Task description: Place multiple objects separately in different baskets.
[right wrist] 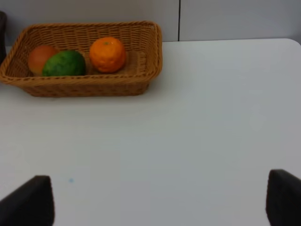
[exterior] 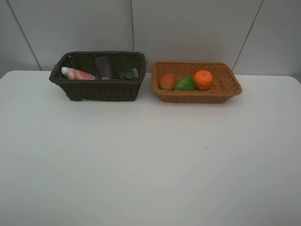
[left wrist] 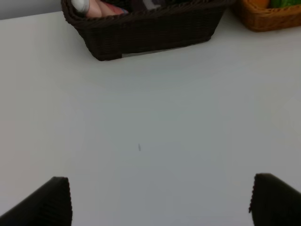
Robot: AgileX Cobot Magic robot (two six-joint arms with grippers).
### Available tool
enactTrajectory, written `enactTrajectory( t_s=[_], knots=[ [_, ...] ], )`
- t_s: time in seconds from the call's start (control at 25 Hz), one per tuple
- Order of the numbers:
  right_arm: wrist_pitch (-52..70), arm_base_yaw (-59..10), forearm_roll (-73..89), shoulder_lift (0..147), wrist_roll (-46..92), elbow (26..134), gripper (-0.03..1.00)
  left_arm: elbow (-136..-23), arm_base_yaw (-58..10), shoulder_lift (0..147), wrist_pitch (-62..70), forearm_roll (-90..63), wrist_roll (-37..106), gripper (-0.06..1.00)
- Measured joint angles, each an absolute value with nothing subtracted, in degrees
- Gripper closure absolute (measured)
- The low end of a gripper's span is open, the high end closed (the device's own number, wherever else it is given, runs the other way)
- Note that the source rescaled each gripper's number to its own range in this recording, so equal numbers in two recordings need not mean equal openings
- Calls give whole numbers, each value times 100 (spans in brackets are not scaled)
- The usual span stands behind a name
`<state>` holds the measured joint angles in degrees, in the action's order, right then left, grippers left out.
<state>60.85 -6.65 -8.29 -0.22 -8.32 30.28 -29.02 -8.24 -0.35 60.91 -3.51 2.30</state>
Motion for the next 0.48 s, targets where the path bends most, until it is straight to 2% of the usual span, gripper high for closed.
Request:
enactTrajectory(
  t_s=[0.48],
  knots=[
    [6085, -665, -829, -22, -832, 3028, 1, -2902, -824, -35, 6086, -362, 230, -4]
  ],
)
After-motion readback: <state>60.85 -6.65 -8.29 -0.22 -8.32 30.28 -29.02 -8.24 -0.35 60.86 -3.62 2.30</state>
